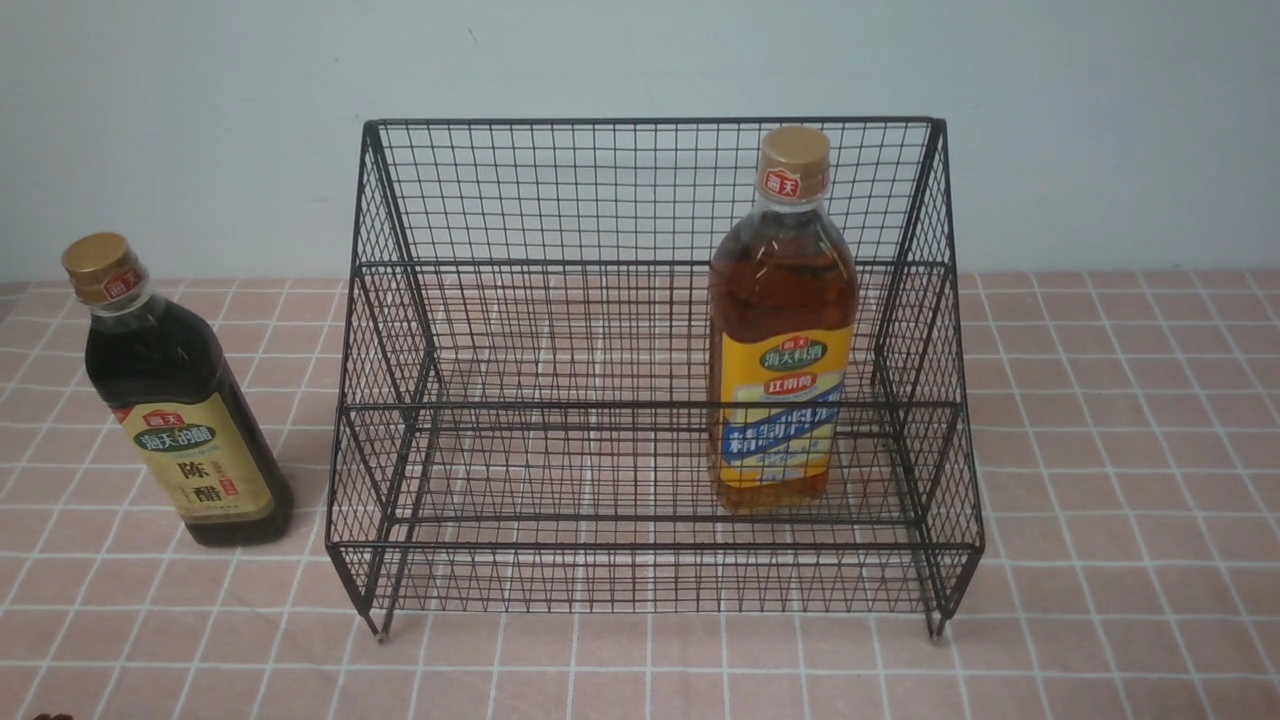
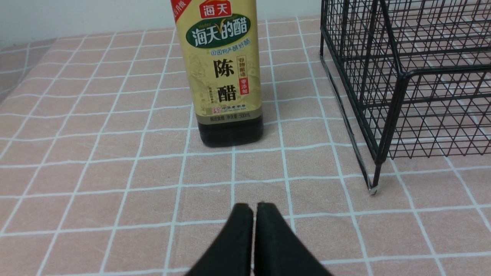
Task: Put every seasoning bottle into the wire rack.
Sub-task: Use the left arm to grab the condiment bottle closest to it
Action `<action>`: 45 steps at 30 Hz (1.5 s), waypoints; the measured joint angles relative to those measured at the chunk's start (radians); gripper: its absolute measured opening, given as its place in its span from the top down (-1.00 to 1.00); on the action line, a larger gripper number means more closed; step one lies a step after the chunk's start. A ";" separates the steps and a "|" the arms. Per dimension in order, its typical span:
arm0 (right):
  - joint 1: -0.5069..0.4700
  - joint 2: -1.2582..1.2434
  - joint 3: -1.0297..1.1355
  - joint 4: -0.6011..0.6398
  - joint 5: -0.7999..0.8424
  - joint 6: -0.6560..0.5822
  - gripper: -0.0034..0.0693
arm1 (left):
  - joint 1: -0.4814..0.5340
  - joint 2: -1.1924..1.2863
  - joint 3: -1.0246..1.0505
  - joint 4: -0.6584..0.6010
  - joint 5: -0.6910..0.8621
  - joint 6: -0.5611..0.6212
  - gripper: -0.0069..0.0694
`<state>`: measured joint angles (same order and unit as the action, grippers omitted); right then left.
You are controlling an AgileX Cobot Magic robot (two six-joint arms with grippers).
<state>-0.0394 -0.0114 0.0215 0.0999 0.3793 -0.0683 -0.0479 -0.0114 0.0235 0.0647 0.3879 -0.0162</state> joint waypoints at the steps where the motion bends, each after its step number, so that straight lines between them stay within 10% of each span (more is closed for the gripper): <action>1: 0.000 0.000 0.000 0.000 0.000 0.000 0.95 | 0.000 0.000 0.000 0.000 0.000 0.000 0.84; 15: 0.000 0.000 0.000 0.000 0.000 0.000 0.95 | 0.000 0.000 0.005 0.030 -0.030 -0.003 0.84; 34: 0.000 0.000 0.000 0.000 0.000 0.000 0.95 | 0.000 0.021 0.004 -0.130 -0.815 -0.097 0.84; 45: 0.000 0.000 0.000 0.000 0.000 0.000 0.95 | 0.000 0.556 -0.294 -0.131 -0.885 0.010 0.60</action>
<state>-0.0394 -0.0114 0.0215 0.0999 0.3793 -0.0683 -0.0479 0.5445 -0.2700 -0.0660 -0.4973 -0.0060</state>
